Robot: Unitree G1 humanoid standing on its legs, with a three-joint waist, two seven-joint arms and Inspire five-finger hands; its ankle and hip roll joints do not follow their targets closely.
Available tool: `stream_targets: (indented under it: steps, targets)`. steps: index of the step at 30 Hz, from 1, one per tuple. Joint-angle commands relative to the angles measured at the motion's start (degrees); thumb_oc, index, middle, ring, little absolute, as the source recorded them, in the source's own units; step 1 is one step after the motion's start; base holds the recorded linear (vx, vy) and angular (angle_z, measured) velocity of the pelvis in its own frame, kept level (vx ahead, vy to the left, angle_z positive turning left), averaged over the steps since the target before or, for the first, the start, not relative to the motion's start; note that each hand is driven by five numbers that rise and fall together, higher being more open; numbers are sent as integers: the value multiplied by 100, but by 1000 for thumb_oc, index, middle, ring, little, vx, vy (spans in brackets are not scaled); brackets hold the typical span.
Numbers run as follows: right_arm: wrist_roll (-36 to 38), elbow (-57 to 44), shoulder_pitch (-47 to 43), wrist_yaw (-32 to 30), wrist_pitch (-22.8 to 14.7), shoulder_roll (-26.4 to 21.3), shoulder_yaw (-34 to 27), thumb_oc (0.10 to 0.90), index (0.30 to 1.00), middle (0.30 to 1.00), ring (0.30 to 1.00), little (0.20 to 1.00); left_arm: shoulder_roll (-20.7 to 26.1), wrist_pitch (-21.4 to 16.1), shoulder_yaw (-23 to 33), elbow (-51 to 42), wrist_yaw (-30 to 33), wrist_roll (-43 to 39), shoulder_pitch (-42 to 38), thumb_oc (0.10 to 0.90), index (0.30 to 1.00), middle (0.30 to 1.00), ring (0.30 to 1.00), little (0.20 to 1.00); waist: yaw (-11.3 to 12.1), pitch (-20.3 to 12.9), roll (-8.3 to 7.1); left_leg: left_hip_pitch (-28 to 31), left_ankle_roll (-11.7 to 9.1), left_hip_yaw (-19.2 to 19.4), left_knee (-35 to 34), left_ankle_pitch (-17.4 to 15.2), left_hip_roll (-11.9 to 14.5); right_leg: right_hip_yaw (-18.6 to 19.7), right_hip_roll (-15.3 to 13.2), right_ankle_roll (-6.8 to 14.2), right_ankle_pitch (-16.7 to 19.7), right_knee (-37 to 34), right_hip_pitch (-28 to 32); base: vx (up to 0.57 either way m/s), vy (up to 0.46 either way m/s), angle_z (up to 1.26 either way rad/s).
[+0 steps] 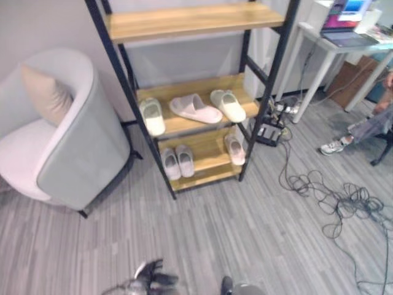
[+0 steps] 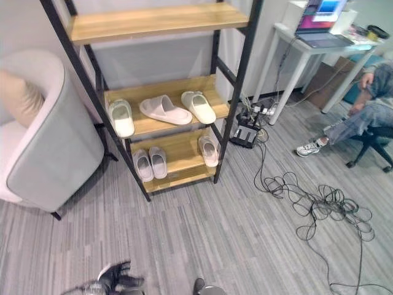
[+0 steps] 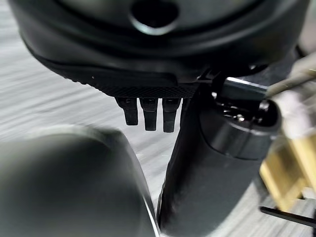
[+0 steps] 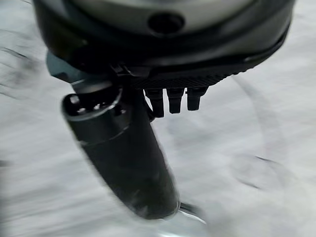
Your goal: Arrange the slippers neatly on the shoe rack.
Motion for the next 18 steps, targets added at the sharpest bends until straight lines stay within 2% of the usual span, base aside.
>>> stream_targets:
  steps: [1,2,3,5,7,8,9,10,11,12,13,14,15,16,17,18]
  targets:
    - [-7,-192,163,-159,-192,-226,47,800,900,900,900,900,-406,-45,-335,9,126,243,132,800,900,900,900,900,209,-45,526,289,145,840,-2897,497,-615,423,152,632,-270,70,-53,367,-82,15]
    - [-106,-222,141,-205,-183,-161,117,800,900,900,900,900,-414,-43,-309,9,132,253,157,800,900,900,900,900,302,-47,562,231,84,864,-3174,709,-746,469,248,632,-327,12,136,247,-49,25]
    - [-107,-222,140,-206,-183,-161,117,800,900,900,900,900,-414,-43,-309,9,132,253,156,800,900,900,900,900,309,-57,563,228,83,869,-3197,729,-744,475,251,629,-313,4,124,295,-19,26]
    - [-427,-308,10,-286,-168,30,333,800,900,900,900,900,-459,-27,-231,115,184,312,211,800,900,900,900,900,399,-166,604,627,261,662,-3872,696,-960,493,405,696,-464,112,276,382,0,-4]
    - [-663,-430,-2,-264,-159,177,525,800,900,900,900,900,-439,-21,-185,163,211,263,224,800,900,900,900,900,452,-238,532,720,354,458,-3794,641,-1036,478,400,831,-435,564,220,377,-2,-30]
    - [-876,-543,10,-173,-107,308,647,800,900,900,900,900,-363,38,-10,255,221,204,250,800,900,900,900,900,413,-266,448,1047,522,493,-3823,409,-1068,347,225,1293,-9,1724,-82,257,26,-47]
    - [-876,-543,9,-173,-106,307,647,800,900,900,900,900,-364,38,-9,255,221,204,249,800,900,900,900,900,419,-281,457,1028,519,496,-3825,417,-1055,352,239,1289,9,1711,-99,248,49,-36]
    - [-1020,-557,-47,-148,-73,339,732,800,900,900,900,900,-347,59,67,272,242,190,265,800,900,900,900,900,406,-277,462,1182,598,447,-3835,329,-1083,238,70,1553,333,2156,-225,234,37,-28]
    - [-1136,-617,-80,-104,-39,365,770,800,900,900,900,900,-282,107,163,314,291,169,228,800,900,900,900,900,351,-239,556,1463,705,269,-3824,204,-1033,165,-115,1683,747,3082,-528,235,38,-4]
    - [-1136,-618,-80,-104,-38,365,770,800,900,900,900,900,-281,108,164,314,291,169,228,800,900,900,900,900,345,-232,542,1465,708,268,-3820,201,-1049,166,-133,1687,727,3113,-534,326,23,28]
    - [-1155,-623,-32,-121,-34,392,766,800,900,900,900,900,-263,126,175,316,318,187,237,800,900,900,900,900,294,-214,616,1717,742,15,-3828,108,-1059,144,-347,1491,619,3307,-816,165,1,36]
    - [-1154,-623,-32,-121,-35,393,767,800,900,900,900,900,-262,125,175,316,319,187,238,800,900,900,900,900,279,-203,605,1727,744,3,-3824,105,-1074,134,-364,1493,600,3326,-806,233,-21,79]
    - [-1152,-585,-16,-135,-30,406,770,800,900,900,900,900,-271,119,176,328,320,199,233,800,900,900,900,900,279,-204,627,1783,724,-93,-3817,73,-1077,160,-442,1387,506,3168,-914,177,-132,95]
    - [-1130,-523,13,-164,-40,398,744,800,900,900,900,900,-279,102,127,335,331,244,233,800,900,900,900,900,256,-199,611,1822,637,-345,-3741,1,-1096,281,-651,1193,209,2520,-946,178,-132,114]
    - [-1130,-522,13,-165,-41,398,744,800,900,900,900,900,-279,102,126,335,331,244,234,800,900,900,900,900,243,-189,609,1829,635,-359,-3732,-7,-1099,267,-657,1192,198,2523,-930,161,-184,100]
    - [-1103,-487,1,-172,-34,380,726,800,900,900,900,900,-292,88,57,349,351,337,232,800,900,900,900,900,224,-179,601,1836,588,-509,-3674,-46,-1115,463,-725,1138,198,2138,-947,106,-158,86]
